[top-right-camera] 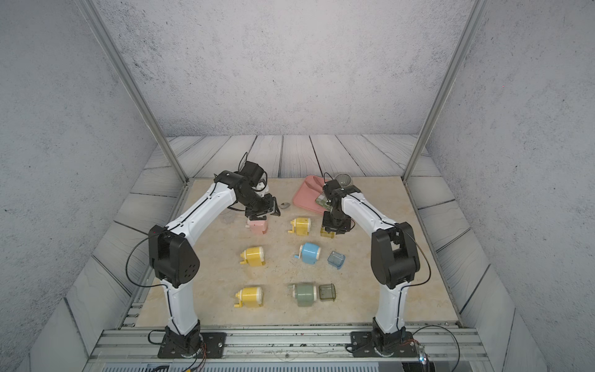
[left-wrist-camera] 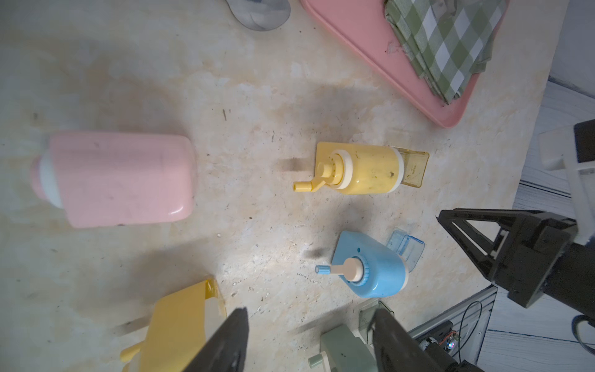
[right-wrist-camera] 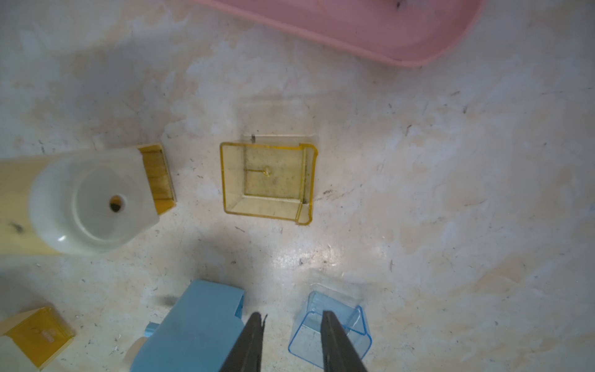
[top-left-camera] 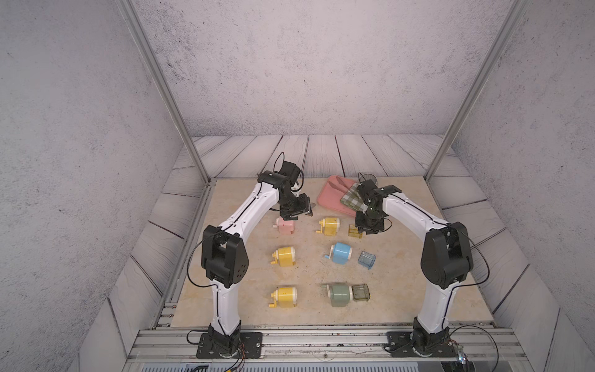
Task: Put the tray back into the pencil sharpener
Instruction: Pick up the container from the center of the board.
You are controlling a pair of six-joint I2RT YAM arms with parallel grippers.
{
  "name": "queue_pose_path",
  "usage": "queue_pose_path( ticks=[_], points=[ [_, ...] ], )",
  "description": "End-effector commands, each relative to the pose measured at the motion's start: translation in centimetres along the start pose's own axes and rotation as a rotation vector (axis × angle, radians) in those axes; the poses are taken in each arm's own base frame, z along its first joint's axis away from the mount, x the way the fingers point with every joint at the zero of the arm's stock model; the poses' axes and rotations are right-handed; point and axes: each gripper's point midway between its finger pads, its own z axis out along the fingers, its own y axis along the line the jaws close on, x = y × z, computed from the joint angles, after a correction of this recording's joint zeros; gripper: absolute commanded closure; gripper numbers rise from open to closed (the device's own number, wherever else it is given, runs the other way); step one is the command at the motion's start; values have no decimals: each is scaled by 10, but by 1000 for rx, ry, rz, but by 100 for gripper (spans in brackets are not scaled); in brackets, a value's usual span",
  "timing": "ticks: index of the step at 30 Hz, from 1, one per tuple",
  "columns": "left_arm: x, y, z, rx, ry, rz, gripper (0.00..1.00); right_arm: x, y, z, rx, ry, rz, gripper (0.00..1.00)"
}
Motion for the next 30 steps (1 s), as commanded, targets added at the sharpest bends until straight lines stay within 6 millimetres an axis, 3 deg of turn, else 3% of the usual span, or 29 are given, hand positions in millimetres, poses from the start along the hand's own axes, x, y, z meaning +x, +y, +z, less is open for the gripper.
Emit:
queue_pose_path(
  ticks=[1,13,21,30],
  points=[
    [0,-13,-2,43,28,36,37,-15,4,-2,-9,-22,-3,68],
    [0,3,13,75,66,-44,41,-38,-5,18,34,-9,29,69],
    [4,5,17,79,80,-52,40,-38,-15,30,59,16,37,69],
    [12,5,19,89,105,-57,40,-40,-11,43,39,35,48,69]
  ],
)
